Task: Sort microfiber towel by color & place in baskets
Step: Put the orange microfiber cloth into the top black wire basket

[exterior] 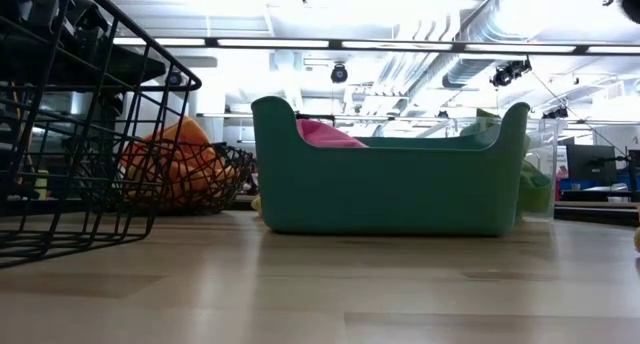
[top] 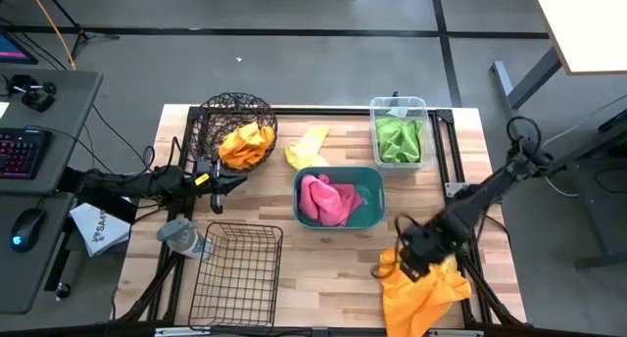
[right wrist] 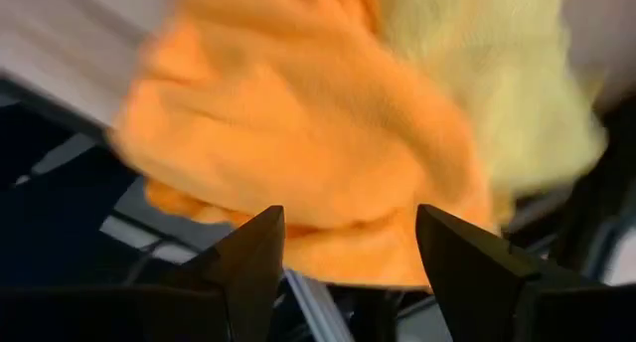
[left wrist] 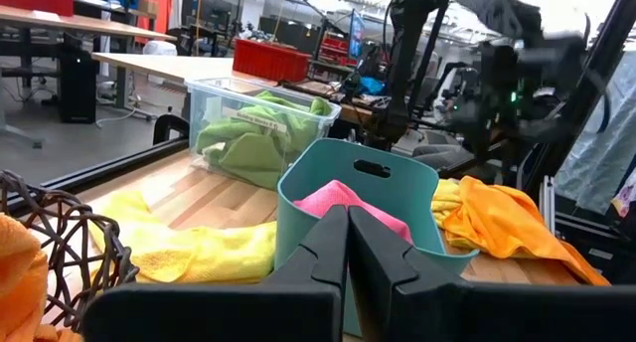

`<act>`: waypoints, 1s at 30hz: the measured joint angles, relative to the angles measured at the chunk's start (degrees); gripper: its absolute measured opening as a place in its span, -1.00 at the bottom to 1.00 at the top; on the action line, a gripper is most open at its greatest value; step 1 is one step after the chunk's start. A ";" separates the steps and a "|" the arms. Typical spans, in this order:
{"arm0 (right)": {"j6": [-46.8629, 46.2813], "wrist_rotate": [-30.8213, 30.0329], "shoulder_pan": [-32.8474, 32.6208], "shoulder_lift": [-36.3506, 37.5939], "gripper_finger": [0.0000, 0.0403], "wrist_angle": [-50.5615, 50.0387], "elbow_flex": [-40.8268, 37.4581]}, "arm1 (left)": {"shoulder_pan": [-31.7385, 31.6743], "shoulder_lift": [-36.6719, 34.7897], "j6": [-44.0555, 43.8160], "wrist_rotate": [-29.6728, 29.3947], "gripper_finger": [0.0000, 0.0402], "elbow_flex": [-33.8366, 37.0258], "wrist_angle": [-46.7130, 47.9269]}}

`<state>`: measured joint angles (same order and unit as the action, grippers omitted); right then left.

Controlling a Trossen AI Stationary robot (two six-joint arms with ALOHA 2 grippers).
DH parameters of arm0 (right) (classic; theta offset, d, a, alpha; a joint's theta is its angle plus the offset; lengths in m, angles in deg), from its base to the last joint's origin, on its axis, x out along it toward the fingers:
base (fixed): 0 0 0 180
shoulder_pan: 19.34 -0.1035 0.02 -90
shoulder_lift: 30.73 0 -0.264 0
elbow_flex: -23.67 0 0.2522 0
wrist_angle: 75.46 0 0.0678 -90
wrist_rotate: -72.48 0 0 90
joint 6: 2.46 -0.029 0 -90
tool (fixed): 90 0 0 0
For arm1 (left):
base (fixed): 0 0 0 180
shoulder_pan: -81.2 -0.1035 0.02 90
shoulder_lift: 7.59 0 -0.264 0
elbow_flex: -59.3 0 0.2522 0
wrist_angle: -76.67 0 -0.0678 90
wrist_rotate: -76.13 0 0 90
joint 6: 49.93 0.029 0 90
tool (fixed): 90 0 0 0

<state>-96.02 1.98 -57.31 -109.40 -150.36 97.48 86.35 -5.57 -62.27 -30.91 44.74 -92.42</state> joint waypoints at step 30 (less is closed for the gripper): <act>-20.00 0.36 -14.13 -4.83 -0.91 12.75 0.77 | 0.00 0.00 0.00 -0.07 -1.00 0.02 0.00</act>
<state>-116.02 2.34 -71.44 -114.24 -137.62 98.25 86.35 -5.57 -62.27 -30.98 44.76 -92.42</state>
